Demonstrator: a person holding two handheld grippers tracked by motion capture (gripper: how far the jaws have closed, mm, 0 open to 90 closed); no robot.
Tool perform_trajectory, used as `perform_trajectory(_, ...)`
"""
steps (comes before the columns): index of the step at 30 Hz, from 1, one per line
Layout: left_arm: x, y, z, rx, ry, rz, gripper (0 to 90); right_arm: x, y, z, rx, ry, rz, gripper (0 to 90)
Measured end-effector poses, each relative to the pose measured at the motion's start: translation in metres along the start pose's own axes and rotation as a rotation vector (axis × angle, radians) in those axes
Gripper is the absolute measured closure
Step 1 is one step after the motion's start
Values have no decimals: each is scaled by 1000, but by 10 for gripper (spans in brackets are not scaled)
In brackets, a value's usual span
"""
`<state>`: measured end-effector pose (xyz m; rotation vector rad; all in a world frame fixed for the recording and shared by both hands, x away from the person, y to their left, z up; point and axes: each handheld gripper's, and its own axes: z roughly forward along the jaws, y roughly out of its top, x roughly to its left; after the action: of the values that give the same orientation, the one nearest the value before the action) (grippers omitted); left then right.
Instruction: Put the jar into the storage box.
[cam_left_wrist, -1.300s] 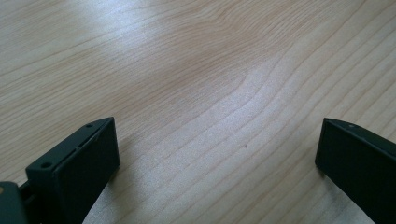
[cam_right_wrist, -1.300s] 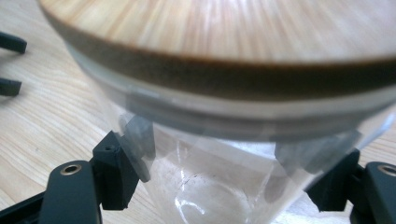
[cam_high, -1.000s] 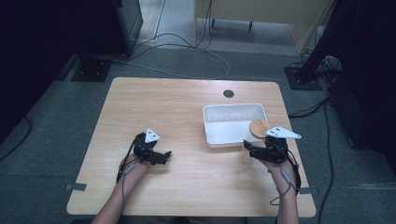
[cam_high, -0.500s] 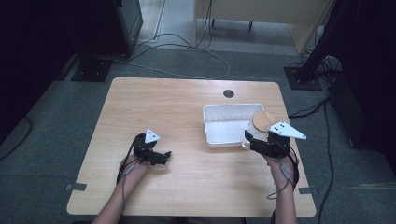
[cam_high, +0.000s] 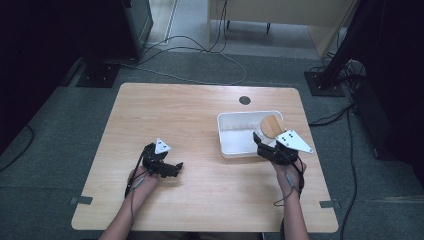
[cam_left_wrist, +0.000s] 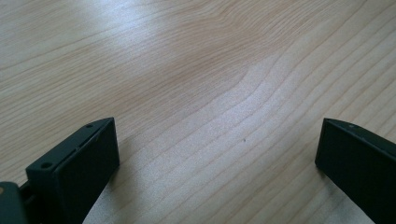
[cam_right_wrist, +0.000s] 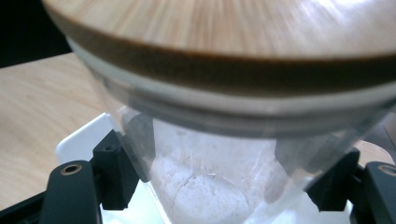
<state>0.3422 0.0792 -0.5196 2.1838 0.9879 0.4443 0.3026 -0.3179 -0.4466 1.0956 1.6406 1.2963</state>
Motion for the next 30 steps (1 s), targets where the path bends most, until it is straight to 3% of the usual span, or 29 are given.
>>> perform_trajectory(3, 0, 0, 0, 0, 0, 0, 0, 0, -9, 9, -3, -10, 34, 254)
perform_trajectory(7, 0, 0, 0, 0, 1, -2, 0, 0, -13, 13, -3, -8, 40, 254)
perform_trajectory(11, 0, 0, -1, 2, 1, -1, 0, -3, -23, 21, 16, 2, 59, 253)
perform_trajectory(12, 0, 0, -1, 2, 1, -1, 0, -4, -28, 26, 43, -9, 71, 253)
perform_trajectory(24, 0, 0, -1, 2, 1, -1, 0, -4, -37, 35, 92, -25, 68, 254)
perform_trajectory(30, 0, 0, -1, 3, 2, 0, 0, -3, -38, 37, 85, -31, 73, 253)
